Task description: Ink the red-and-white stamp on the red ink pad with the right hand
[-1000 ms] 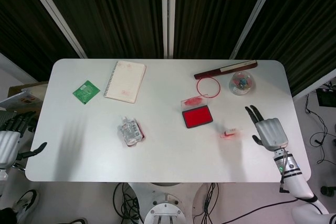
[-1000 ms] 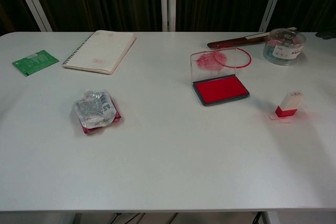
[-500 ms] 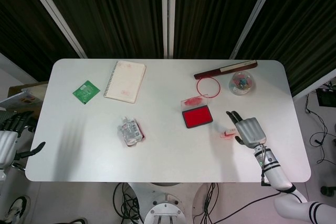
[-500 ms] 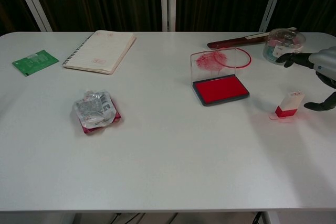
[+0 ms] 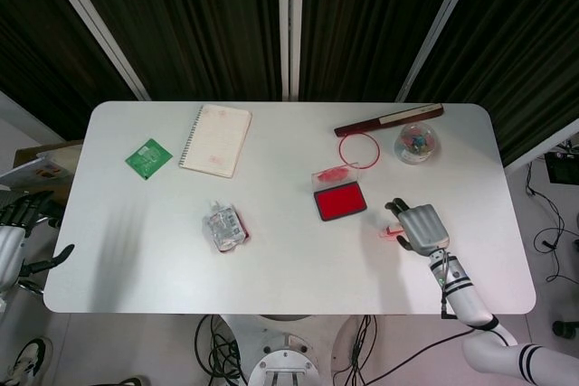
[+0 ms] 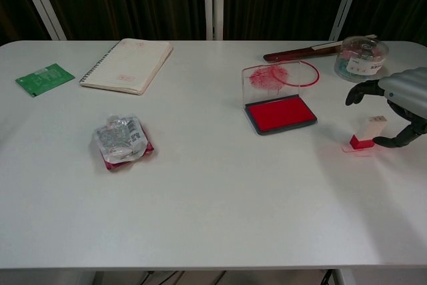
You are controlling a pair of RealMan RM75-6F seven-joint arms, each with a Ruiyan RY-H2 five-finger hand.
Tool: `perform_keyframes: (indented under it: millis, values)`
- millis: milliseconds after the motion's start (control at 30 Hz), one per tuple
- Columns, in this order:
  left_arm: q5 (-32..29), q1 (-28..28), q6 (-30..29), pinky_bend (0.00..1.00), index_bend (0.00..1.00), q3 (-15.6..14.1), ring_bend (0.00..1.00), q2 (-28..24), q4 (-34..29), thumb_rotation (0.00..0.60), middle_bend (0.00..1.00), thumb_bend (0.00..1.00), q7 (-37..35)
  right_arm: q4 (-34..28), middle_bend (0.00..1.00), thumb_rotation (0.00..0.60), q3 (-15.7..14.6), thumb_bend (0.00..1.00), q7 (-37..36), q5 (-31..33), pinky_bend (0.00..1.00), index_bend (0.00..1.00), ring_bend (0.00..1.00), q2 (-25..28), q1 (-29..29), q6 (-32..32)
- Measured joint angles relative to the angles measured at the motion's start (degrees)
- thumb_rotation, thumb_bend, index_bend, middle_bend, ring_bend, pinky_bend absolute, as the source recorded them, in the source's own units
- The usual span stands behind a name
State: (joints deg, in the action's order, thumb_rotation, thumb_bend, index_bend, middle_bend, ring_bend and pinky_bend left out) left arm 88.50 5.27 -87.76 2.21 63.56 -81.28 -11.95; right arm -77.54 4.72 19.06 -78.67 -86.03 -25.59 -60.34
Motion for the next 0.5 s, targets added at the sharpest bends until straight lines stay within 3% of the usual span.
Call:
perform_keyframes:
  millis: [200, 500]
  values:
    - [-0.1, 0.1, 0.3, 0.22, 0.10, 0.0, 0.13, 0.0, -0.1, 0.436, 0.13, 0.19, 0.1, 0.3, 0.25, 0.600, 0.2, 0.19, 0.7, 1.1, 0.99, 0.42, 0.79, -0.5, -0.2, -0.1]
    - [0.1, 0.2, 0.5, 0.22, 0.10, -0.1, 0.13, 0.0, -0.1, 0.435, 0.13, 0.19, 0.1, 0.7, 0.26, 0.600, 0.2, 0.20, 0.6, 1.7, 0.99, 0.45, 0.80, -1.2, -0.4, -0.5]
